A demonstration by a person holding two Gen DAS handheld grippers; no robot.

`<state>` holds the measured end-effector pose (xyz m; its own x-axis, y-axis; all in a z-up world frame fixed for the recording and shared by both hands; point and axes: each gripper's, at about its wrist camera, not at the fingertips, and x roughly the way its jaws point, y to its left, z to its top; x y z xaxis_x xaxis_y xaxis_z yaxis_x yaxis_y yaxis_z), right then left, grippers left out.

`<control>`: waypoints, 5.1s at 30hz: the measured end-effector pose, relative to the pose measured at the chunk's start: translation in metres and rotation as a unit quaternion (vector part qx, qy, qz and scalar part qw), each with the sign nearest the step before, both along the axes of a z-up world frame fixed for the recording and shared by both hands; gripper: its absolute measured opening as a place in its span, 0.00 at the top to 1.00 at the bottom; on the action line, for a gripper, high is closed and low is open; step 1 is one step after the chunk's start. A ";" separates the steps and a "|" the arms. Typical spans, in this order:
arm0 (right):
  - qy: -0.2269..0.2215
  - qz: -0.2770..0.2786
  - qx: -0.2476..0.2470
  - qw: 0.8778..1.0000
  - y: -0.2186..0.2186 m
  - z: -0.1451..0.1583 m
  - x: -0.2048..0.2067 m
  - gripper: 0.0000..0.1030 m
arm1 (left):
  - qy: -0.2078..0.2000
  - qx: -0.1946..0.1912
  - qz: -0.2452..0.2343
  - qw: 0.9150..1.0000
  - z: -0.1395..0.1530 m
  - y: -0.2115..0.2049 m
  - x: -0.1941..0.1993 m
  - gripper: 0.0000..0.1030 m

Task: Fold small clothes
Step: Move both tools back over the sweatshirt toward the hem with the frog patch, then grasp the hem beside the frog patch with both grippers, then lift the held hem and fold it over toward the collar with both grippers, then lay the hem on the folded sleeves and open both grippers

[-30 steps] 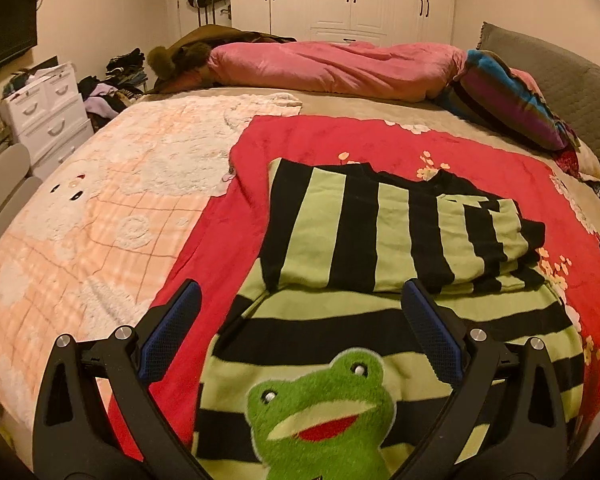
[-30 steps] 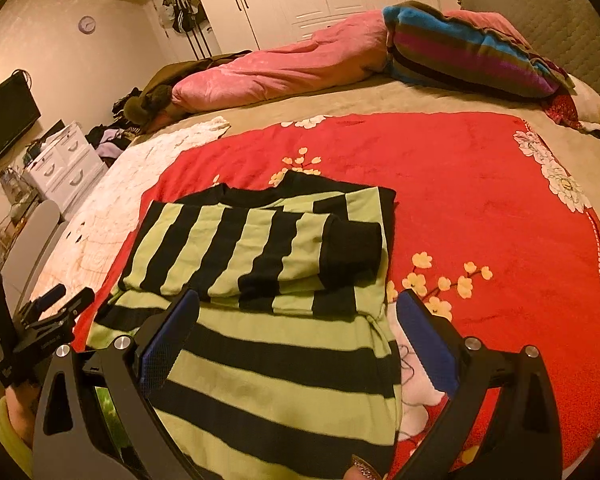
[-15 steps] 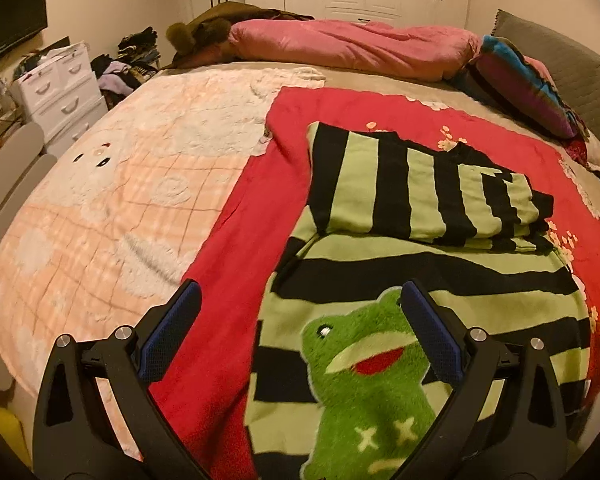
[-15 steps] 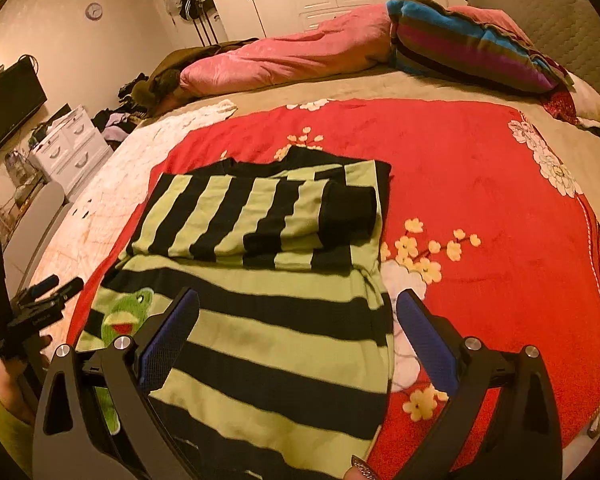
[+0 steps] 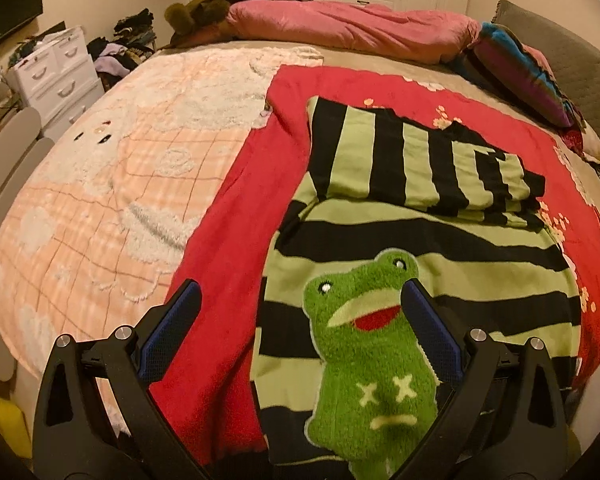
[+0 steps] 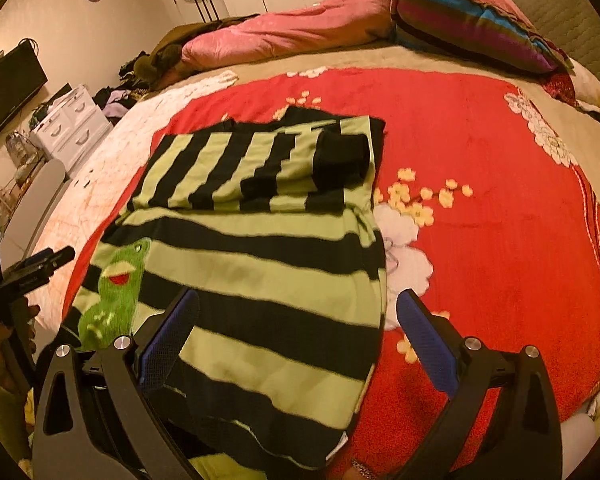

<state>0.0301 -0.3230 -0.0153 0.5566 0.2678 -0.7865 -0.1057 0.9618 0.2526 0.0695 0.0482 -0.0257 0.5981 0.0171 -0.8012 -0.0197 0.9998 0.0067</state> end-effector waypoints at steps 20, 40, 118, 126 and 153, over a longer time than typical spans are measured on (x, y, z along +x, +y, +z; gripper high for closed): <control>0.096 0.049 -0.009 0.994 0.009 -0.059 -0.054 0.04 | 0.092 -0.060 0.017 0.994 -0.028 0.035 -0.017 0.09; 0.156 0.064 0.013 0.986 0.015 -0.087 -0.071 0.06 | 0.169 -0.136 -0.016 0.976 -0.059 0.033 -0.026 0.44; 0.056 -0.033 0.196 0.978 -0.063 -0.035 0.099 0.19 | 0.047 -0.381 -0.031 0.923 -0.032 0.015 0.075 0.36; 0.096 -0.068 0.273 0.955 -0.071 -0.050 0.120 0.14 | 0.065 -0.399 0.016 0.915 -0.041 0.018 0.108 0.31; 0.053 -0.195 0.337 0.919 -0.102 -0.056 0.211 0.32 | -0.041 -0.402 0.058 0.913 -0.005 0.046 0.160 0.32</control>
<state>0.2411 -0.4254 -0.0717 0.6435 0.5104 -0.5705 0.2741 0.5422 0.7943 0.2294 0.0939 -0.0304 0.6889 -0.4889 -0.5352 -0.0937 0.6720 -0.7346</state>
